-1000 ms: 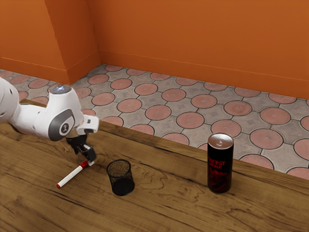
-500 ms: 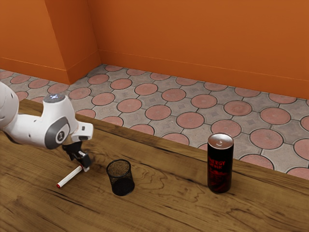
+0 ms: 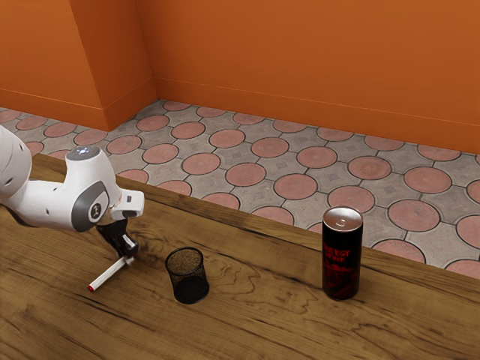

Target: Put the marker into the pen holder.

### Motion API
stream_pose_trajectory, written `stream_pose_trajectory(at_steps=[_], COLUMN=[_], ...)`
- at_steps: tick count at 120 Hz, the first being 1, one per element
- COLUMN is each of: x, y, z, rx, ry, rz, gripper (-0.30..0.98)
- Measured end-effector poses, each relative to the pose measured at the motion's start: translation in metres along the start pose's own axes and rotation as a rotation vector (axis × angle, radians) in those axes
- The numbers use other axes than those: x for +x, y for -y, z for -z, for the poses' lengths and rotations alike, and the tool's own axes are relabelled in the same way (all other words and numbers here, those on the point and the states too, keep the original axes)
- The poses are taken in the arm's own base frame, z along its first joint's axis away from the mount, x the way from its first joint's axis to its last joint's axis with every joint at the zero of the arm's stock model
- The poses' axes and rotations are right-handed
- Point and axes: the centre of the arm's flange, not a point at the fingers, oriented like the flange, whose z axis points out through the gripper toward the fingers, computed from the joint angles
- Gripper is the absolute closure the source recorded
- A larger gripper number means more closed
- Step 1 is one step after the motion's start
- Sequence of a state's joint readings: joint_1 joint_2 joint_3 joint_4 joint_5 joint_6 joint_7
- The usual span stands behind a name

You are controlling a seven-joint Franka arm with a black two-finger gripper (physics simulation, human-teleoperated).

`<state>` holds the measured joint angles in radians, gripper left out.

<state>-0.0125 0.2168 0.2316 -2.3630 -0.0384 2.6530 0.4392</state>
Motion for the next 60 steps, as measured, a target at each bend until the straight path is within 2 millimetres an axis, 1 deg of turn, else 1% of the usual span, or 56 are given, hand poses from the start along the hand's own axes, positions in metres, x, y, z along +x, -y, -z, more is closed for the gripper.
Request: stream_pose_trajectory(at_steps=[15, 32, 40, 52, 60], x=[0.0, 0.002, 0.007, 0.015, 0.029], y=[0.0, 0.0, 0.001, -0.001, -0.005], z=[0.0, 0.005, 0.018, 0.046, 0.074], rx=[0.002, 0.007, 0.015, 0.027, 0.04], ry=[-0.001, -0.013, -0.04, -0.096, -0.153], rz=[-0.003, -0.001, 0.0, -0.002, -0.014], gripper=[0.7, 0.76, 0.77, 0.78, 0.79])
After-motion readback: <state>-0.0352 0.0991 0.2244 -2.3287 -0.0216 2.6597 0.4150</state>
